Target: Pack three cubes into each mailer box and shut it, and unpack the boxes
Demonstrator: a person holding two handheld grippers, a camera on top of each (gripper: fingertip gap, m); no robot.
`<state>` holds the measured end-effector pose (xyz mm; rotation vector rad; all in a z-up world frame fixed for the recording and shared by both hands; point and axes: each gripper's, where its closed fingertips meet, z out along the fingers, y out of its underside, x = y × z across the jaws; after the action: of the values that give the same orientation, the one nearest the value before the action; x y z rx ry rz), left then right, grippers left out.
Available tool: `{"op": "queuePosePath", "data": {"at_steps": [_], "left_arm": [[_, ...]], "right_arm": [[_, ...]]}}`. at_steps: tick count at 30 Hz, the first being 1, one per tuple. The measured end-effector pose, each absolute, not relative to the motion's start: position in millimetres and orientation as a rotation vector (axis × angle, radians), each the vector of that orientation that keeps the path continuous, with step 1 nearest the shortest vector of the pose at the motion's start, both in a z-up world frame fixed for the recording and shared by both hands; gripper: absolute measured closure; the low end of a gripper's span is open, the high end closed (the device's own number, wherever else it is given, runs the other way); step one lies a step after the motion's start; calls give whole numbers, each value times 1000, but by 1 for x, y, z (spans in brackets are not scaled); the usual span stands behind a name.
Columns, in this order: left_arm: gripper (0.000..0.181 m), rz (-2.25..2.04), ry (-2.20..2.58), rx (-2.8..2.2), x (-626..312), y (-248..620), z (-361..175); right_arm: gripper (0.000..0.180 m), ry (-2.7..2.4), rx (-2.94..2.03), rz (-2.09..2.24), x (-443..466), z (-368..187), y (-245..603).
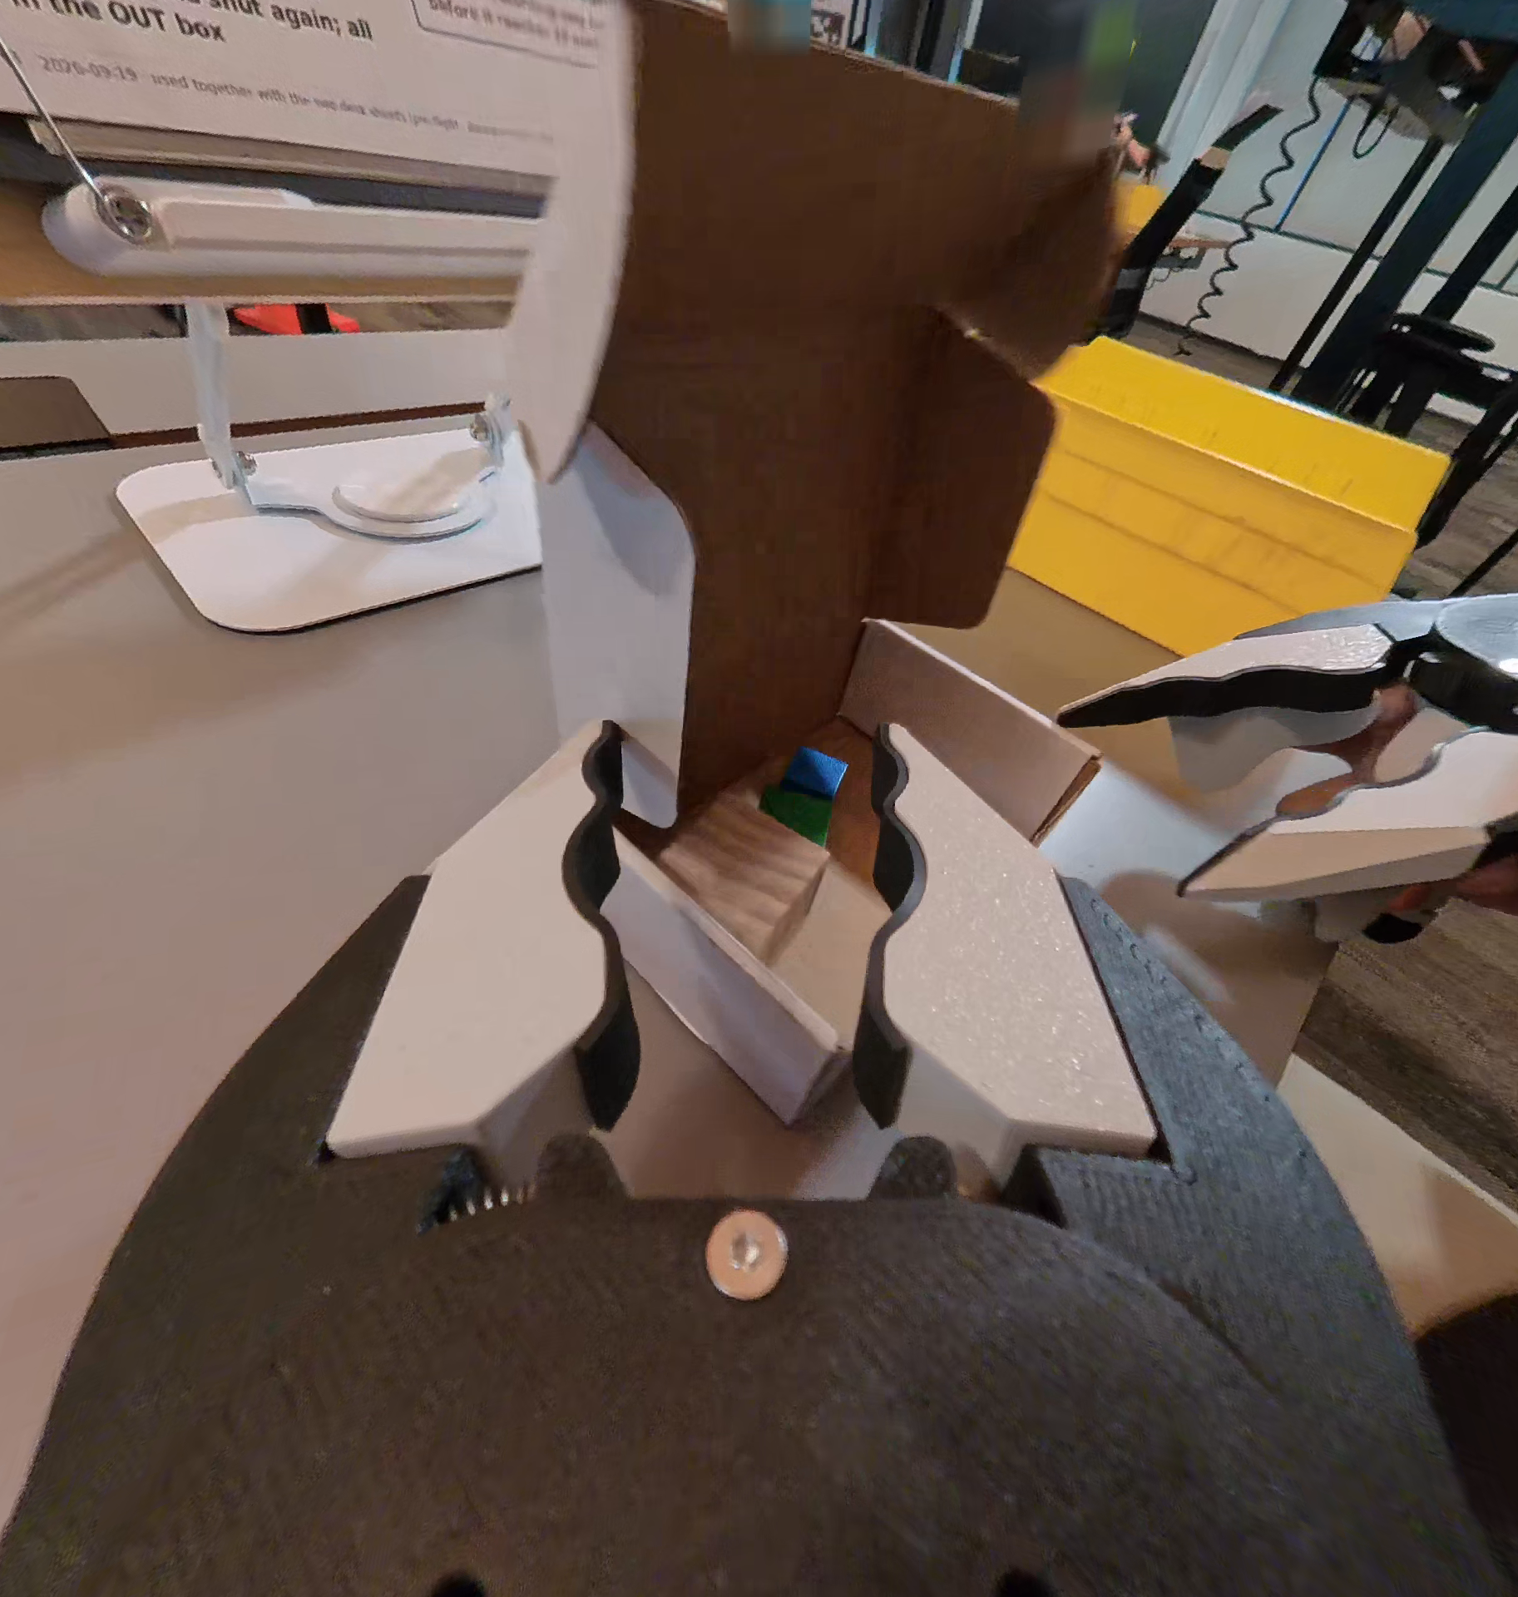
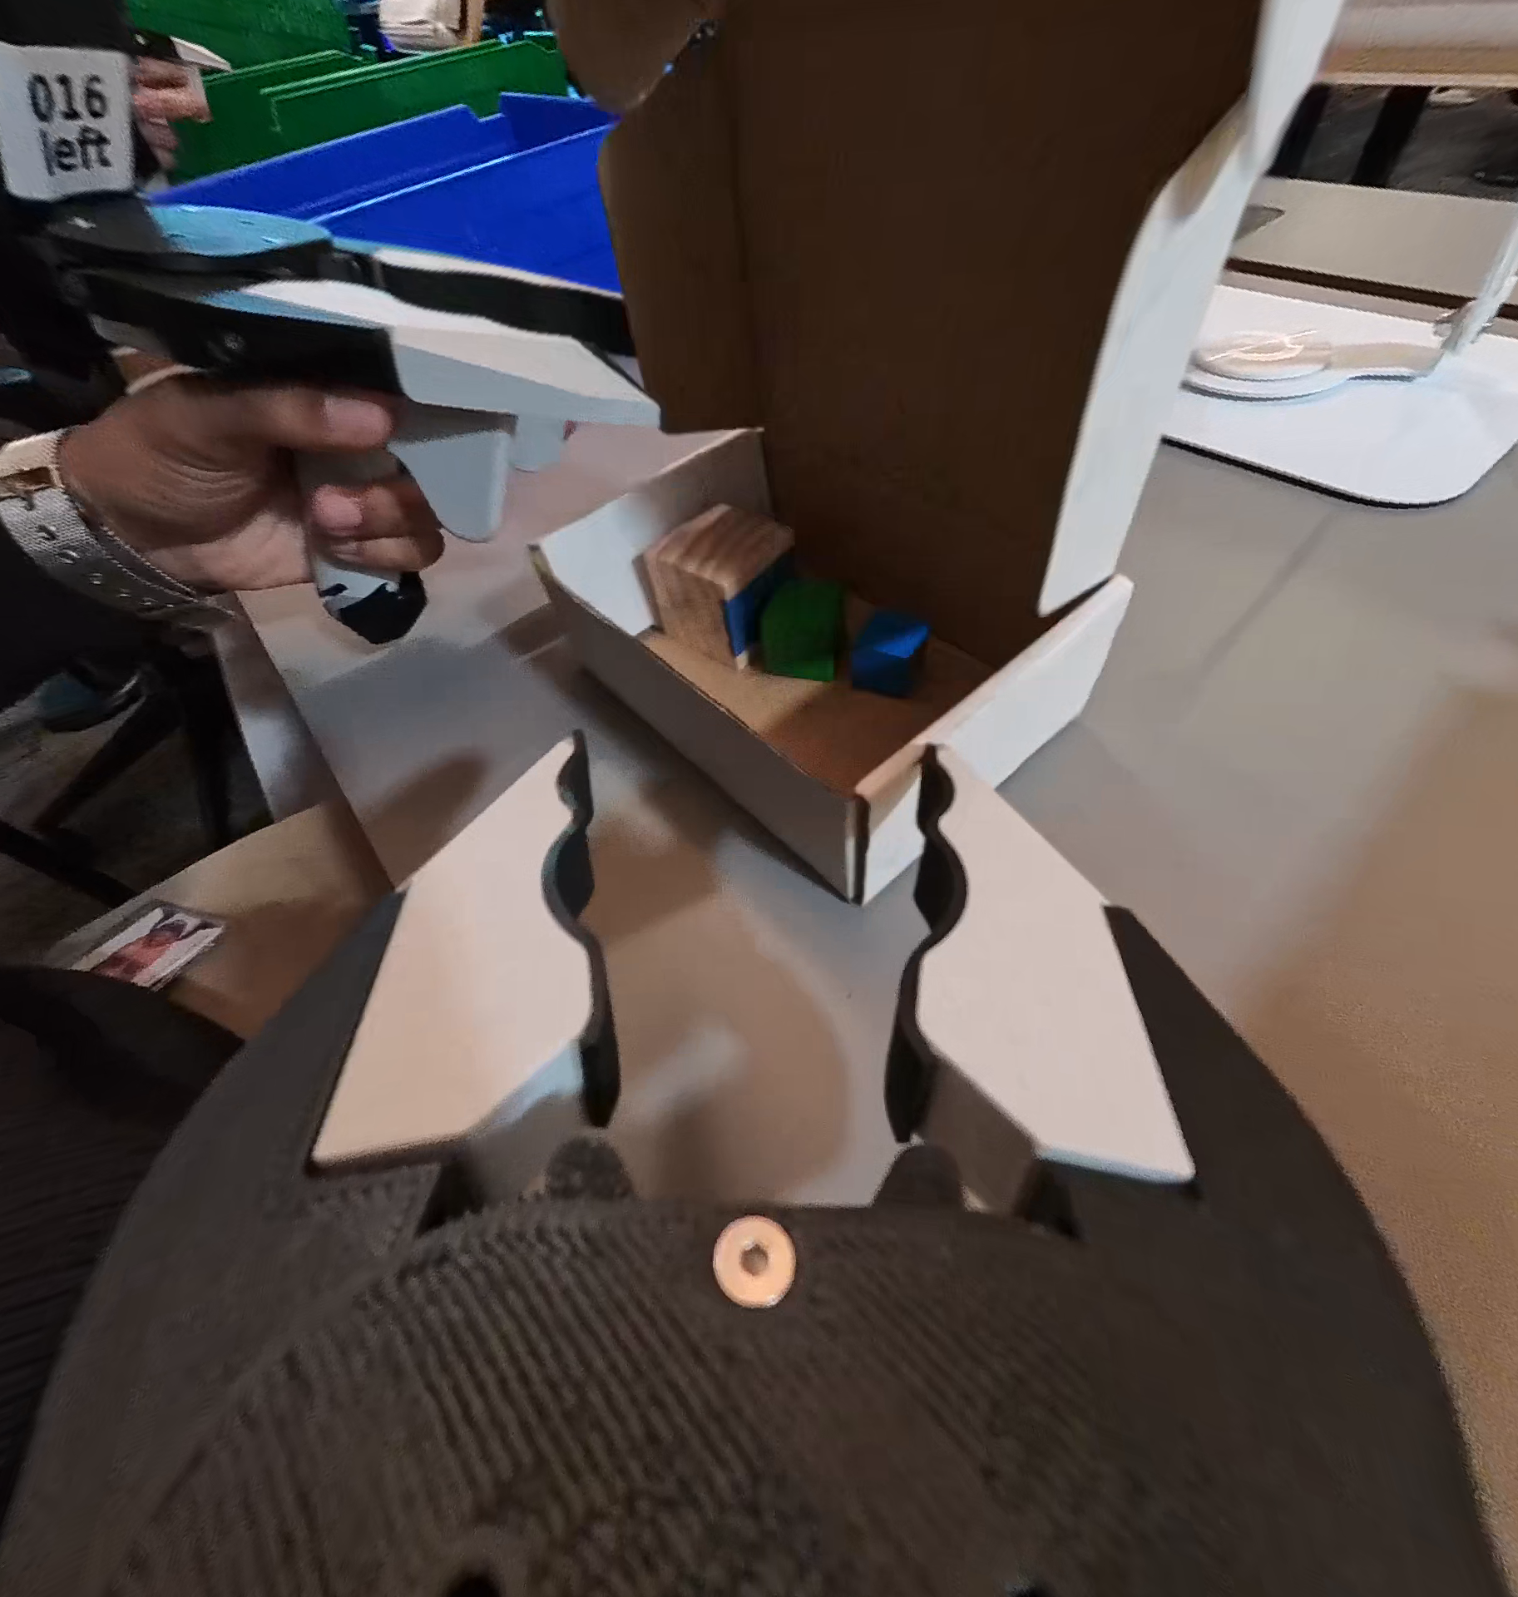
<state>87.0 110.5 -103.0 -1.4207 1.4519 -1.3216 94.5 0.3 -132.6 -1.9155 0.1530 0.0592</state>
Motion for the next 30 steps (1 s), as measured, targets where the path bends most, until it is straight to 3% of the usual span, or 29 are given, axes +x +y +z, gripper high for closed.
{"op": "queuePosePath", "data": {"at_steps": [6,14,25,30], "left_arm": [[128,-1343,1433,-1448,84,119,-104],[127,-1308,1484,-1371,81,110,-101],[121,-1077,1708,-1402,47,97,-135],[121,-1146,1528,-1421,19,113,-123]], "right_arm": [[110,207,-1715,-144,140,-92,-3],[121,153,-1728,-59,140,-93,30],[97,46,-1888,-93,111,-119,3],[109,104,-1770,-194,121,-97,-23]]}}
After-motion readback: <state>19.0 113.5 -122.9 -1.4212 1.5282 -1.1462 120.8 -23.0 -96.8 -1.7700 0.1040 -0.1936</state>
